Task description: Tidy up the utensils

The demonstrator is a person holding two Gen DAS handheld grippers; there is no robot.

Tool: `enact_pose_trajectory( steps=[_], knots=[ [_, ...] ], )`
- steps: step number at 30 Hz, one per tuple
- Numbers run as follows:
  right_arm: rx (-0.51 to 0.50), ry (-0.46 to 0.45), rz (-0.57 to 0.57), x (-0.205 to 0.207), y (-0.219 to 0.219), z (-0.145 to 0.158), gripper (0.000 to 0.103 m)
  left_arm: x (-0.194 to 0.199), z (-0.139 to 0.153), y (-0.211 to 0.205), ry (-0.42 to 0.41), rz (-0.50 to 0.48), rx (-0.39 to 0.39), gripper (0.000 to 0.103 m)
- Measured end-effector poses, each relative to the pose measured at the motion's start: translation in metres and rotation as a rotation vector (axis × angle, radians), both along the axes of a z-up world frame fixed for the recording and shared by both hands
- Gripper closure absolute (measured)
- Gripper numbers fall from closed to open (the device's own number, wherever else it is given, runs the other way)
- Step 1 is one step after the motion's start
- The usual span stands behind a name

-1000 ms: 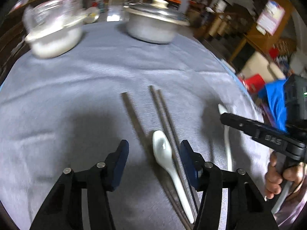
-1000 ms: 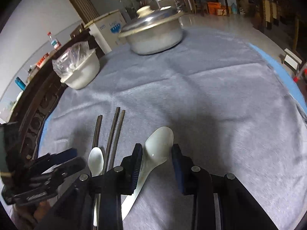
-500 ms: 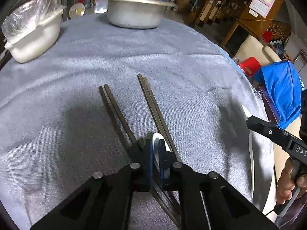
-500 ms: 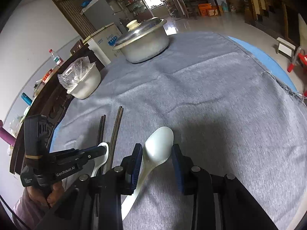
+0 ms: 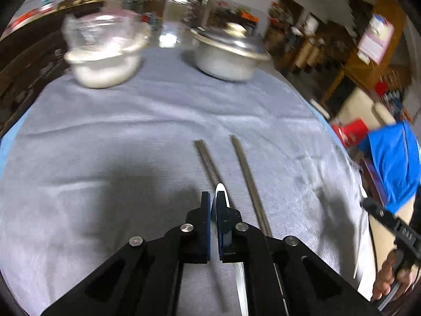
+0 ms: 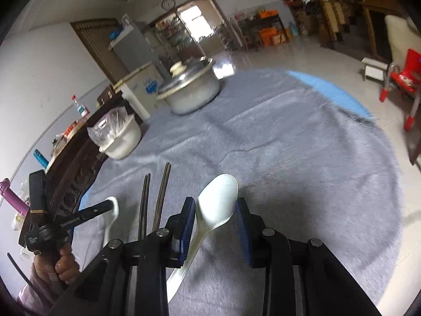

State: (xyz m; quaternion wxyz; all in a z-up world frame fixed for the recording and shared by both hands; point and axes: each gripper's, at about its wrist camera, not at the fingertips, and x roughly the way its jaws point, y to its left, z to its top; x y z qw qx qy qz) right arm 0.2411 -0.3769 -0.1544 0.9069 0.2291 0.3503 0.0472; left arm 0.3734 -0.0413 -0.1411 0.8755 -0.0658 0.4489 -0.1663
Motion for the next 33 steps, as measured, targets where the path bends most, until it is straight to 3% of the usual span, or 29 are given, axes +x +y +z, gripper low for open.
enact_pose_trajectory(
  steps=[9, 16, 27, 33],
  knots=[
    [-0.031, -0.109, -0.12, -0.068, 0.0, 0.017, 0.07, -0.055, 0.01, 0.064, -0.062, 0.27, -0.036, 0.099],
    [-0.114, -0.243, -0.183, -0.125, 0.02, 0.04, 0.07, -0.119, 0.03, 0.096, -0.15, 0.394, -0.056, 0.099],
    [-0.224, -0.478, -0.221, -0.187, 0.065, 0.076, 0.07, -0.2, 0.085, 0.087, -0.344, 0.389, -0.094, 0.099],
    [-0.303, -0.621, -0.195, -0.204, 0.102, 0.09, 0.069, -0.232, 0.126, 0.061, -0.527, 0.318, -0.135, 0.099]
  ],
)
